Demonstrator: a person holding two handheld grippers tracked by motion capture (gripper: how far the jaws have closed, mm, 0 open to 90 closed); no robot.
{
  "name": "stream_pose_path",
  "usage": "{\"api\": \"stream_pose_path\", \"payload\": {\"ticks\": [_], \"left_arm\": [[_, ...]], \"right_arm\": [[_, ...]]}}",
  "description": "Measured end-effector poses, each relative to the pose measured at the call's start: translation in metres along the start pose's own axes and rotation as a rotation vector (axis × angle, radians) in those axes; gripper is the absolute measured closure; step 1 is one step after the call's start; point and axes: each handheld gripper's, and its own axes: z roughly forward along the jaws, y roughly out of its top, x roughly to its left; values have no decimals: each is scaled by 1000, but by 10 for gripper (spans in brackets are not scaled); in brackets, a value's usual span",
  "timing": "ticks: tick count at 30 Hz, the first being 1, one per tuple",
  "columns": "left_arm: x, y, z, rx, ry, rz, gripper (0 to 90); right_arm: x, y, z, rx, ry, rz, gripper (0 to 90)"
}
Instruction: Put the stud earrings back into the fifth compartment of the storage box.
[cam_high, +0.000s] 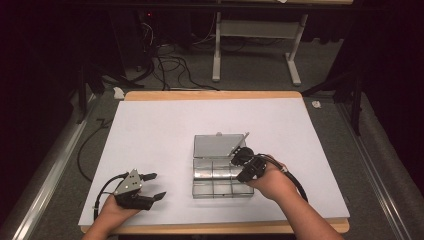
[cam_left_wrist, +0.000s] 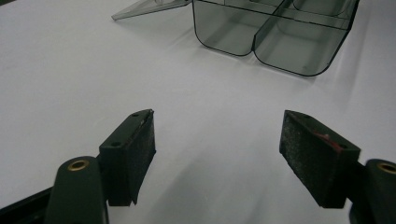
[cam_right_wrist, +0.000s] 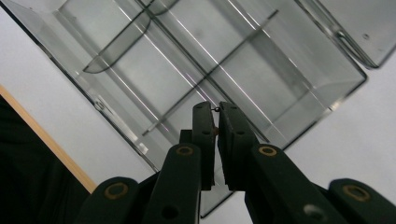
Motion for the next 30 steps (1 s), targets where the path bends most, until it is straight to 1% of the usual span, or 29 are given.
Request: {"api": "stream_pose_path", "payload": {"ticks": [1, 5, 6, 7, 9, 10, 11, 12, 13, 16, 19, 21, 23, 26, 30], "left_arm": [[0, 0, 0, 0, 1, 1, 275], [0, 0, 0, 0, 0, 1, 275], [0, 0, 0, 0, 0, 1, 275], [0, 0, 0, 0, 0, 2, 275], [0, 0, 0, 0, -1, 1, 275], [0, 0, 0, 0, -1, 2, 275], [0, 0, 0, 0, -1, 1, 275], [0, 0, 0, 0, -1, 1, 274], [0, 0, 0, 0, -2, 0, 275], [0, 0, 0, 0, -1, 1, 275], [0, 0, 0, 0, 0, 1, 275], [0, 0, 0, 0, -2, 0, 275], [0, 0, 0, 0, -2, 0, 275], [0, 0, 0, -1, -3, 0, 274], [0, 0, 0, -1, -3, 1, 274]], "right_arm": [[1, 1, 1, 1, 3, -11, 865], [7, 7, 7, 8, 13, -13, 865], [8, 8, 9, 3, 14, -35, 866], [10, 9, 9, 8, 14, -23, 865], [14, 13, 13, 6, 24, -46, 865], [17, 14, 14, 11, 29, -36, 865], [17, 15, 15, 8, 32, -52, 866], [19, 16, 15, 8, 36, -47, 865], [20, 17, 17, 5, 37, -60, 865], [24, 21, 22, 9, 51, -70, 865], [27, 23, 27, 19, 52, -79, 865], [29, 24, 31, 23, 63, -76, 865], [30, 24, 36, 31, 65, -87, 865], [31, 24, 41, 46, 68, -90, 865], [30, 23, 46, 57, 71, -75, 863]]}}
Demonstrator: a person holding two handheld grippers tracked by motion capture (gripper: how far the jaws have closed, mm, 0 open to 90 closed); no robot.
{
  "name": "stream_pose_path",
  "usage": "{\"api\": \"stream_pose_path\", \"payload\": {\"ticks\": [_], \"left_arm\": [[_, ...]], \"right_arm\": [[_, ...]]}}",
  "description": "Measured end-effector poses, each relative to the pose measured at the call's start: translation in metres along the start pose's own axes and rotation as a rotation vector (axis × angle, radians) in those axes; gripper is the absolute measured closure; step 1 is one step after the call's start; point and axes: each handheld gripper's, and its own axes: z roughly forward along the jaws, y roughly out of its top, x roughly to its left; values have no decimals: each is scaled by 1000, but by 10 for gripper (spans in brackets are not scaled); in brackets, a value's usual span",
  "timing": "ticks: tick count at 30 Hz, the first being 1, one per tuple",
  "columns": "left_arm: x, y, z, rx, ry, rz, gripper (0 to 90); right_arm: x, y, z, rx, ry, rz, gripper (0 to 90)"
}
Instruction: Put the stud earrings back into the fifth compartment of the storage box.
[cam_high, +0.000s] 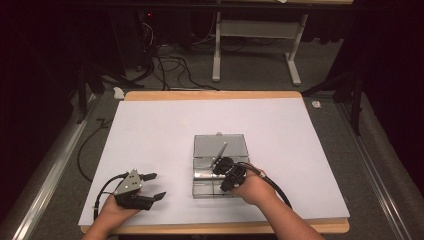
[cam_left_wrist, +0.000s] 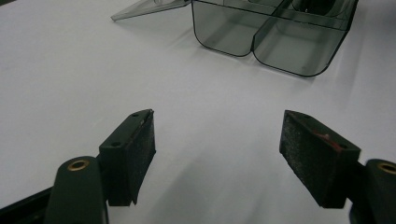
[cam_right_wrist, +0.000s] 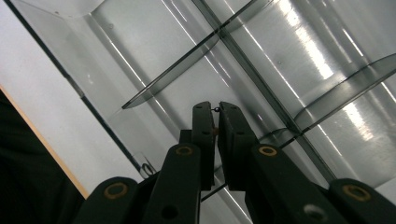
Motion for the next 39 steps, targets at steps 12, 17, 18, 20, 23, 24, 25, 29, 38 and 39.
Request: {"api": "stream_pose_path", "payload": {"ticks": [12, 17, 18, 20, 23, 24, 25, 29, 38, 39], "left_arm": [[0, 0, 0, 1, 0, -1, 274], [0, 0, 0, 1, 2, 0, 274], [0, 0, 0, 0, 0, -2, 274], [0, 0, 0, 0, -1, -4, 274], [0, 0, 0, 1, 0, -2, 274], [0, 0, 0, 1, 1, -3, 274], [0, 0, 0, 2, 0, -4, 274], [0, 0, 0, 3, 2, -3, 274], [0, 0, 1, 7, -2, -2, 274], [0, 0, 1, 7, -2, -2, 274]], "right_arm": [[-5, -4, -22, -57, -14, 13, 826], [-18, -16, -43, -82, -48, 57, 816], [-22, -19, -46, -85, -48, 67, 815], [-26, -24, -52, -91, -53, 114, 815], [-40, -37, -58, -101, -73, 145, 815], [-43, -41, -59, -99, -79, 161, 814], [-47, -45, -61, -98, -88, 167, 815], [-58, -58, -64, -99, -102, 212, 815], [-76, -79, -57, -53, -117, 266, 809], [-78, -81, -55, -47, -122, 268, 807]]}}
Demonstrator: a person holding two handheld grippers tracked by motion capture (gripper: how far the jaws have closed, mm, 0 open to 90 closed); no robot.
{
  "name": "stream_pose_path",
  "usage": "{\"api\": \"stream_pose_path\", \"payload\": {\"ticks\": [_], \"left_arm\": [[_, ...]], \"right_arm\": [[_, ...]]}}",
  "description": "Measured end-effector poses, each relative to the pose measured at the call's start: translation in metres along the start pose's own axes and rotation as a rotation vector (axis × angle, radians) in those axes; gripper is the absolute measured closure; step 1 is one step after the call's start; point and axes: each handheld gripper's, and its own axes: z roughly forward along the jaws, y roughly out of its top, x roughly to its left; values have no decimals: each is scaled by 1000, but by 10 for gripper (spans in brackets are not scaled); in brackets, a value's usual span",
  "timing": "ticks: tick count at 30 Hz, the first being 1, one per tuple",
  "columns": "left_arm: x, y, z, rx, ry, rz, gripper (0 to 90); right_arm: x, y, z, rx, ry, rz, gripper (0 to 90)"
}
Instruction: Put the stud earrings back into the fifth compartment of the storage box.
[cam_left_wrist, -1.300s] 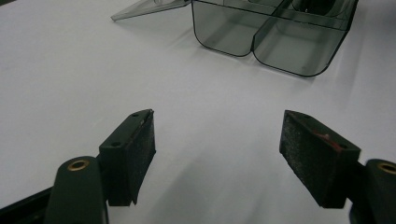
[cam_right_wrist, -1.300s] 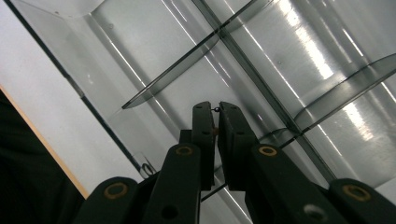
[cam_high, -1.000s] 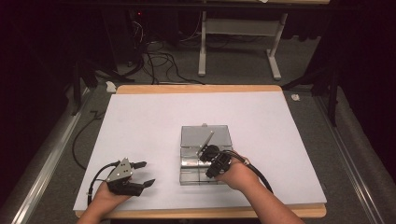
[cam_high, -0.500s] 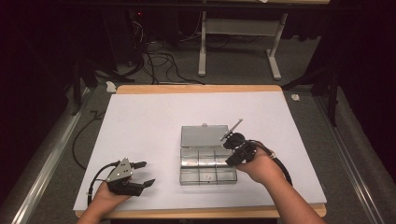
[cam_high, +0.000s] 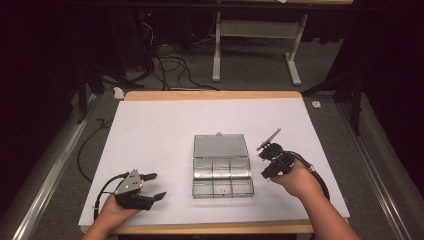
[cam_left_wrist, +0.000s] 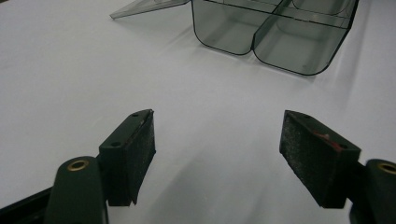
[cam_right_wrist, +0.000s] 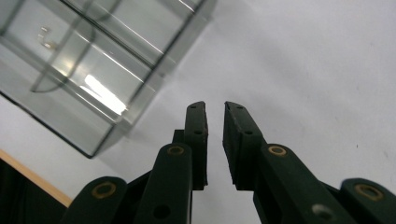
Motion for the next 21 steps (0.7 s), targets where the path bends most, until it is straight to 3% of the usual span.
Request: {"api": "stream_pose_path", "payload": {"ticks": [8, 10, 14, 15, 21], "left_arm": [[0, 0, 0, 0, 0, 0, 274], [0, 0, 0, 0, 0, 1, 274], [0, 0, 0, 0, 0, 1, 274], [0, 0, 0, 0, 0, 1, 274], [0, 0, 0, 0, 0, 1, 274]], "right_arm": [[-12, -9, 20, 39, -1, 58, 797], [-15, -10, 24, 36, 3, 46, 794], [-15, -10, 30, 49, 9, 69, 792], [-17, -10, 32, 42, 10, 41, 793], [-16, -8, 40, 56, 8, 47, 809]]}}
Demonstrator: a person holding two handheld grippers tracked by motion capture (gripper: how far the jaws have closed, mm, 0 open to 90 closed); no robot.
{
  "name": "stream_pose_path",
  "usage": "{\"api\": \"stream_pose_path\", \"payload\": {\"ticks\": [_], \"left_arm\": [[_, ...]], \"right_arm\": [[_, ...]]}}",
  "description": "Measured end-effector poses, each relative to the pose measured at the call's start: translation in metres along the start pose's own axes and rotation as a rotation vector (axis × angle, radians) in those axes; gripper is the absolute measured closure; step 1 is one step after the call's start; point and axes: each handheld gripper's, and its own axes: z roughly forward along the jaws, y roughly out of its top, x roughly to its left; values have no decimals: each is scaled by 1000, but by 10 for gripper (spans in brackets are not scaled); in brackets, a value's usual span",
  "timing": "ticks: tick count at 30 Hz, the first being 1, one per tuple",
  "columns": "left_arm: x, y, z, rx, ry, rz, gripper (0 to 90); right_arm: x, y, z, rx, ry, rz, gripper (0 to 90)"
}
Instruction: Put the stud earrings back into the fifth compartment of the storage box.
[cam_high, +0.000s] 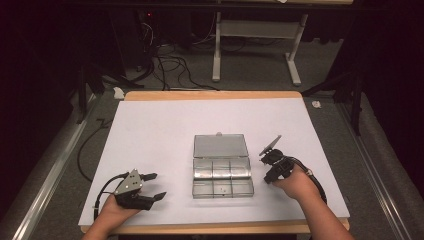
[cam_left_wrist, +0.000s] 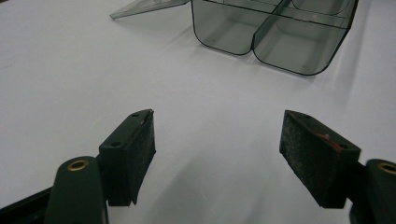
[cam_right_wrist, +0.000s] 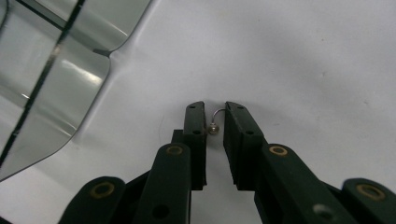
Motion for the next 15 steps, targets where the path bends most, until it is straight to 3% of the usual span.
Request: {"api": "stream_pose_path", "payload": {"ticks": [3, 15], "left_arm": [[0, 0, 0, -1, 0, 0, 273], [0, 0, 0, 0, 1, 0, 273]], "right_arm": [[-1, 0, 0, 3, 5, 17, 817], [0, 1, 0, 13, -7, -5, 871]]}}
